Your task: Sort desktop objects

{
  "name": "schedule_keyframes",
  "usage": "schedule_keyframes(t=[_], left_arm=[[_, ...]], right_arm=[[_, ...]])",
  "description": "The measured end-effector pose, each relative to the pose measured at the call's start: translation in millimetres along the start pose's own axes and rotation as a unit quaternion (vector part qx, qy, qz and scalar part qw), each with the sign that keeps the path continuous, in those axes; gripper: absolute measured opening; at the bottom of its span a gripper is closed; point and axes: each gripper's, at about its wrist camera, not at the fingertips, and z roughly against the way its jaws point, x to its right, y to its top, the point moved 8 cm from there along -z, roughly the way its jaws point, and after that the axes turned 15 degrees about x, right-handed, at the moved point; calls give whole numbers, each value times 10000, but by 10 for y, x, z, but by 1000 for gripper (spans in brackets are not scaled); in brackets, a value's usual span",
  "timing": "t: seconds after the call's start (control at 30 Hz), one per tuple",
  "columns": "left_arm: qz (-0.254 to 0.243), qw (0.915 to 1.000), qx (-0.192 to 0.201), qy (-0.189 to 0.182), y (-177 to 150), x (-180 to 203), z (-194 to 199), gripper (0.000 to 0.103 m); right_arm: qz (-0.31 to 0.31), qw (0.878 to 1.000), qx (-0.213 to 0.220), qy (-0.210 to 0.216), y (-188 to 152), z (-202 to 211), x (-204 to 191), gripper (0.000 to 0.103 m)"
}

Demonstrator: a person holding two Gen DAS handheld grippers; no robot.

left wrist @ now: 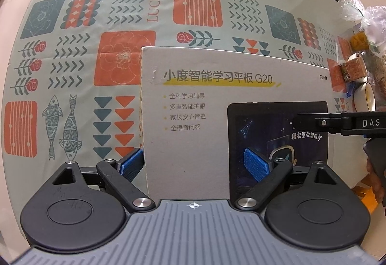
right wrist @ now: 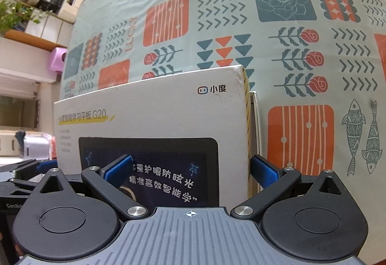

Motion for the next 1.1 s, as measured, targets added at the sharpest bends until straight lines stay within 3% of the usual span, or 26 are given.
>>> schedule_keyframes(t=[0.4,0.6,1.1], left_arm=[[-51,9996,-258,-94,-30,103,139,103],[-8,9991,-411,-105,-92,99,2,103],[98,9993,-365,12,-35,55,-170,103]], right_arm=[[218,9996,-161,-116,21,169,-44,103],[118,9994,-286,-183,-48,46,53,103],[6,9993,-324,-200,0,-154,137,103]])
